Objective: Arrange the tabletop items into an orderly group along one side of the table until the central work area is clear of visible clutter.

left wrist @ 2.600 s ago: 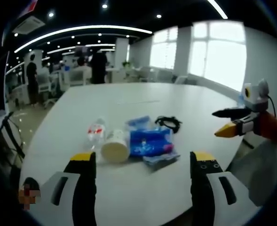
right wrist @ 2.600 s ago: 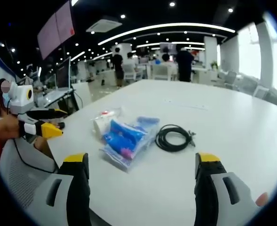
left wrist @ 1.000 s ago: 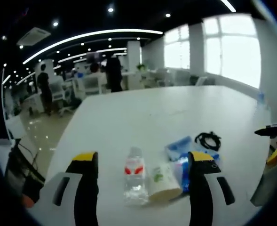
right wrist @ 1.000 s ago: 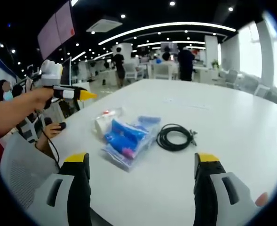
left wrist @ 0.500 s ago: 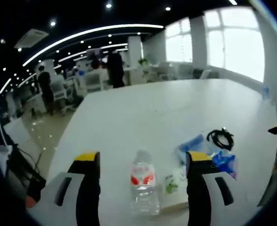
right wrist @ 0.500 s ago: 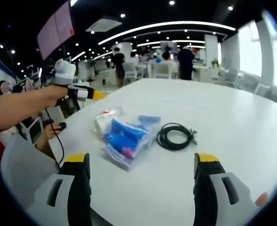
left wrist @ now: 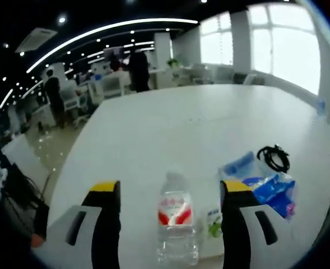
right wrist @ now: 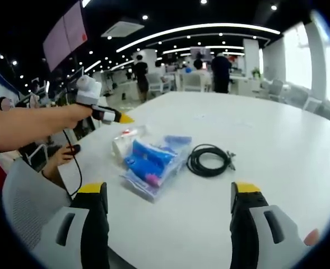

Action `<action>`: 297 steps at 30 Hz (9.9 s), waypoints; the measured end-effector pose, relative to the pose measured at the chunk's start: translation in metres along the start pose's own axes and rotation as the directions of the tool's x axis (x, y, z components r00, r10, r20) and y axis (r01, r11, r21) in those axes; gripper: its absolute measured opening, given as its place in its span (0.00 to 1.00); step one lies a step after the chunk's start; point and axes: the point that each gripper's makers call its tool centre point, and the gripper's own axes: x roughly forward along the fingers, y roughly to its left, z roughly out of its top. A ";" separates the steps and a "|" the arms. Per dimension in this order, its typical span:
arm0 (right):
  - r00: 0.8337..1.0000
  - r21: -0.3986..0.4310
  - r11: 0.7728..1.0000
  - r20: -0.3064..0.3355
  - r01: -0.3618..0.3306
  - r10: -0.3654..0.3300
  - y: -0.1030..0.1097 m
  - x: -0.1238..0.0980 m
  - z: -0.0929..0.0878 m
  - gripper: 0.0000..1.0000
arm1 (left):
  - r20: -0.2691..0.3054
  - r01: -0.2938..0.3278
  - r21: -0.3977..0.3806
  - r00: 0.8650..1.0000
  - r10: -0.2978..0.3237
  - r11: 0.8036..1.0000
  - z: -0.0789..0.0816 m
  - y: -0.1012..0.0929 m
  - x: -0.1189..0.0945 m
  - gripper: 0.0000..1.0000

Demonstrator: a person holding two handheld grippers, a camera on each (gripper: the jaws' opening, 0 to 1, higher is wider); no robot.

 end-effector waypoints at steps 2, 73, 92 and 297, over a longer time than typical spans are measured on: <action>1.000 0.001 1.000 -0.002 0.001 -0.001 0.000 0.000 0.000 0.90 | -0.008 0.000 -0.001 1.000 0.000 1.000 -0.002 0.001 0.004 0.68; 1.000 0.035 0.999 -0.027 0.012 -0.011 -0.009 0.001 -0.008 0.86 | -0.239 0.078 0.006 0.968 -0.074 0.997 -0.066 -0.011 0.057 0.43; 0.998 -0.003 0.998 -0.010 -0.060 0.060 0.009 0.003 -0.004 0.87 | -0.207 0.083 0.028 0.976 -0.075 0.996 -0.063 -0.010 0.058 0.41; 0.994 -0.036 0.994 -0.056 -0.099 0.097 0.023 0.008 -0.013 0.86 | 0.413 -0.141 -0.178 0.888 0.204 0.974 0.011 0.006 0.010 0.38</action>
